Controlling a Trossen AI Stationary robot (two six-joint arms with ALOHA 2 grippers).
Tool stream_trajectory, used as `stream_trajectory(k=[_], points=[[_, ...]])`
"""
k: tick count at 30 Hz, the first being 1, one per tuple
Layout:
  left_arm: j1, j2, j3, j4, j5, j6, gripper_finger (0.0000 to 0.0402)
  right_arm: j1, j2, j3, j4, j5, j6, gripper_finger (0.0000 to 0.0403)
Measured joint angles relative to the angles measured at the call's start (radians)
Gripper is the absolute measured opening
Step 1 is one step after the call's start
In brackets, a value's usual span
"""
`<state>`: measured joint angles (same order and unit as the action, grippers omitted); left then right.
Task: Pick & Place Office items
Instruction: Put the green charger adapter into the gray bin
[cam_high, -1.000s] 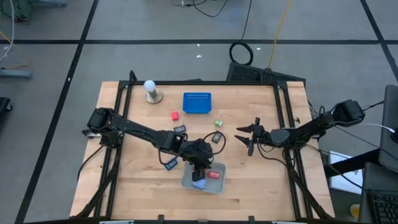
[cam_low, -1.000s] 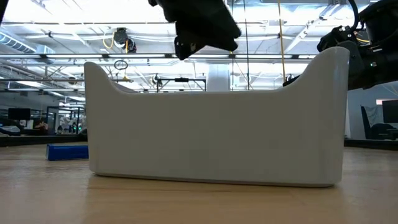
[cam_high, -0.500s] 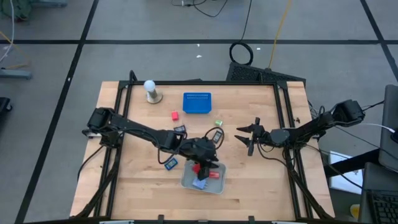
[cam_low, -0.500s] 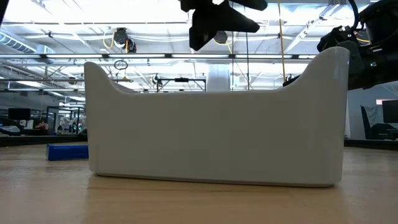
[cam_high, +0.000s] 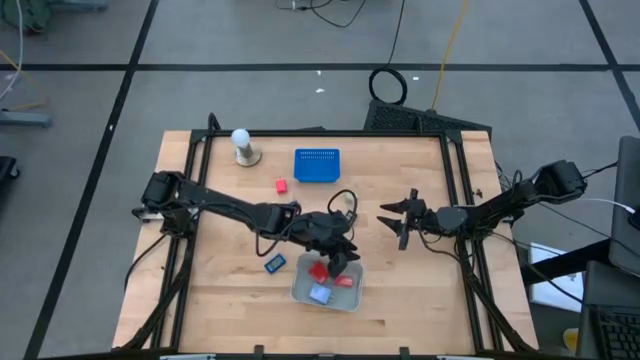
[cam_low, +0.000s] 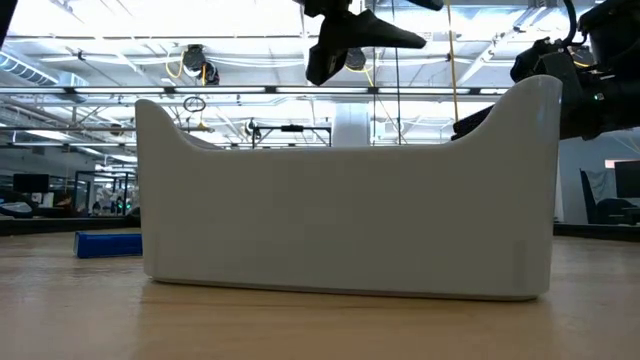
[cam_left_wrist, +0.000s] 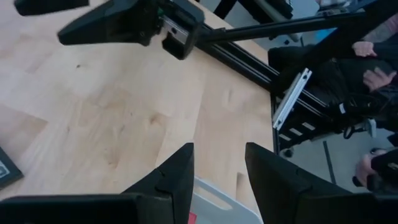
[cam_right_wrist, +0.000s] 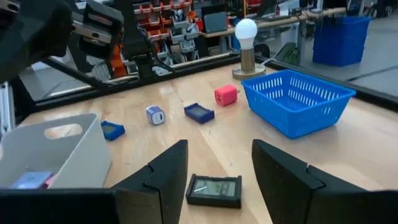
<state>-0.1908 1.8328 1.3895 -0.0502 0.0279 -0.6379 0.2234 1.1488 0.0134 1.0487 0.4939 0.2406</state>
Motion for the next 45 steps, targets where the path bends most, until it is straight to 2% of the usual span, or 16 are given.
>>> stream_trajectory(k=[5, 13, 21, 45], points=[[0.001, 0.0, 0.0, 0.001, -0.002, 0.001, 0.0145, 0.0, 0.0, 0.007, 0.028, -0.006, 0.067, 0.0171], [0.004, 0.0, 0.0, 0.003, -0.011, 0.003, 0.0145, 0.0, 0.0, 0.007, 0.058, -0.024, 0.058, 0.0171], [0.007, 0.0, 0.0, 0.004, -0.022, -0.021, 0.0145, 0.0, 0.0, 0.007, 0.13, -0.023, -0.019, 0.0171], [0.014, 0.0, -0.001, 0.056, -0.003, 0.004, 0.0145, -0.001, 0.0, 0.007, 0.129, -0.02, -0.018, 0.0171]])
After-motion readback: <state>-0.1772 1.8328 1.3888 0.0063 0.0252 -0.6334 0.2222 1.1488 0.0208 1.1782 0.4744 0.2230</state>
